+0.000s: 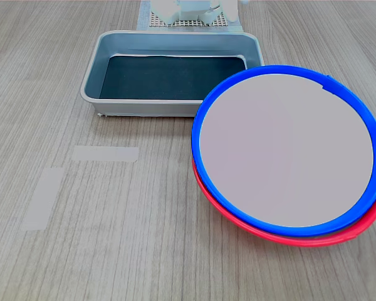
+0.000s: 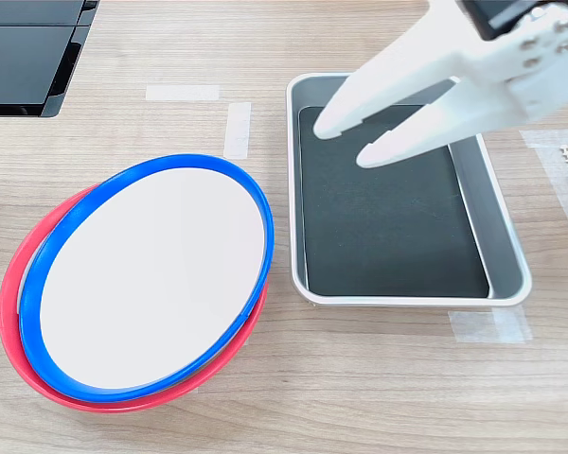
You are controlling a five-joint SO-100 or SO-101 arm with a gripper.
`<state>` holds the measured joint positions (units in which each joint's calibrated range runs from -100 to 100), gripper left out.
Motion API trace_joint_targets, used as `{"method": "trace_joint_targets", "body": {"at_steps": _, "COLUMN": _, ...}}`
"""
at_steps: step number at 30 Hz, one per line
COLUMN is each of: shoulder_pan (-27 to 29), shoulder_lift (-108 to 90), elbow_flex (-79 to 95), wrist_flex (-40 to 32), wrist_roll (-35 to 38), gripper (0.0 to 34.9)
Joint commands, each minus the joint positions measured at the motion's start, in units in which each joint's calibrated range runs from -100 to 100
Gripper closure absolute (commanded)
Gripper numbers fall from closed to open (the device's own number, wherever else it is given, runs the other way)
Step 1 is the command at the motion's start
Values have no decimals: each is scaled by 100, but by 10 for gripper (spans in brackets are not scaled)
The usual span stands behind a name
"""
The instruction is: Lift the stacked dish and set it down on the table.
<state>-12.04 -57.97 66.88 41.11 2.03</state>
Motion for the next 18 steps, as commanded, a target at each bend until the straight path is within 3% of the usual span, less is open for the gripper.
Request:
{"method": "trace_joint_targets", "body": {"at_steps": 1, "shoulder_pan": -138, "shoulder_lift": 1511, "elbow_flex": -1385, "wrist_flex": 86, "wrist_roll": -34, "gripper": 180}}
{"method": "trace_joint_targets", "body": {"at_steps": 8, "shoulder_pan": -185, "shoulder_lift": 3635, "elbow_flex": -3006, "wrist_flex": 235, "wrist_roll": -15, "gripper": 169}}
{"method": "trace_joint_targets", "body": {"at_steps": 18, "shoulder_pan": -326, "shoulder_lift": 4693, "elbow_flex": -3707, "wrist_flex": 210, "wrist_roll": 127, "gripper": 220}}
